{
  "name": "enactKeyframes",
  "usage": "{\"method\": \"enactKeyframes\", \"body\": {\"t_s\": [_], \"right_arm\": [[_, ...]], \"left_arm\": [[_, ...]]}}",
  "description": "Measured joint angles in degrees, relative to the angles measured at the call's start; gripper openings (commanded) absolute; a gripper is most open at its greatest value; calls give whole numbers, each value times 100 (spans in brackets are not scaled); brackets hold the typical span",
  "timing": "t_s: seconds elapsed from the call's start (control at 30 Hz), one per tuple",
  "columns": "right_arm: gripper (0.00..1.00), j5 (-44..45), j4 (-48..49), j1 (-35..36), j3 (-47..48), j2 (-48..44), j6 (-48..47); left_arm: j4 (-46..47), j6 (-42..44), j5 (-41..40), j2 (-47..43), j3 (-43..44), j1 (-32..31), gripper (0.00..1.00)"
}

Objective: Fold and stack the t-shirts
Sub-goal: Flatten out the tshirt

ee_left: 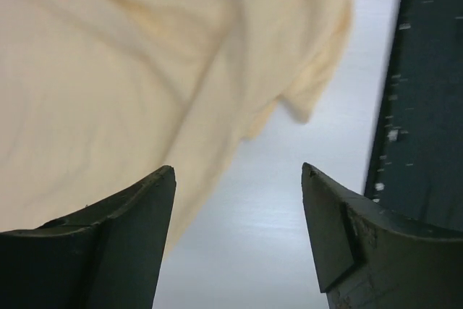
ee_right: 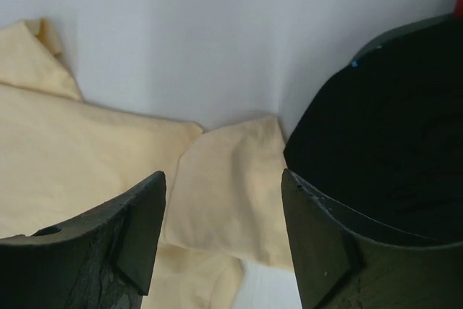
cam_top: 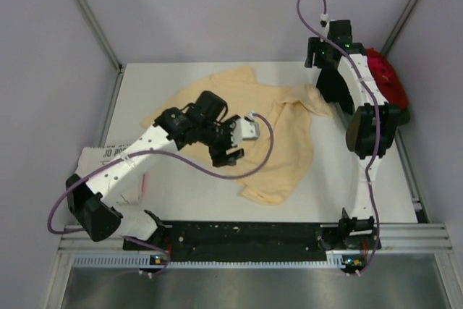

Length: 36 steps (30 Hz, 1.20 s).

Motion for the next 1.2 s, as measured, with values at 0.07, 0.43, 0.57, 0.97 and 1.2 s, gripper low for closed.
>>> {"method": "enactKeyframes", "body": {"t_s": [0.07,0.43,0.57,0.97,1.2], "right_arm": [[64,175,-251,-35,149,66,22],[65,656,-610,1274,-4360,-3344,549],[66,640,-498,2258,-5497,-4188,962],[11,750,452,2562,-7670,-4144,1722],[0,439,826,1755,-6955,-3202,1419]], "left_arm": [[170,173,-286,0,-46,876,76],[1412,2656,-1860,782,-1167,4028,82],[1740,3193,-2479,1816,-798,4275,82],[2774,3882,-3687,2815,-1038,4168,53],[2594,3602,-3488,2518,-1515,4000,37]]}}
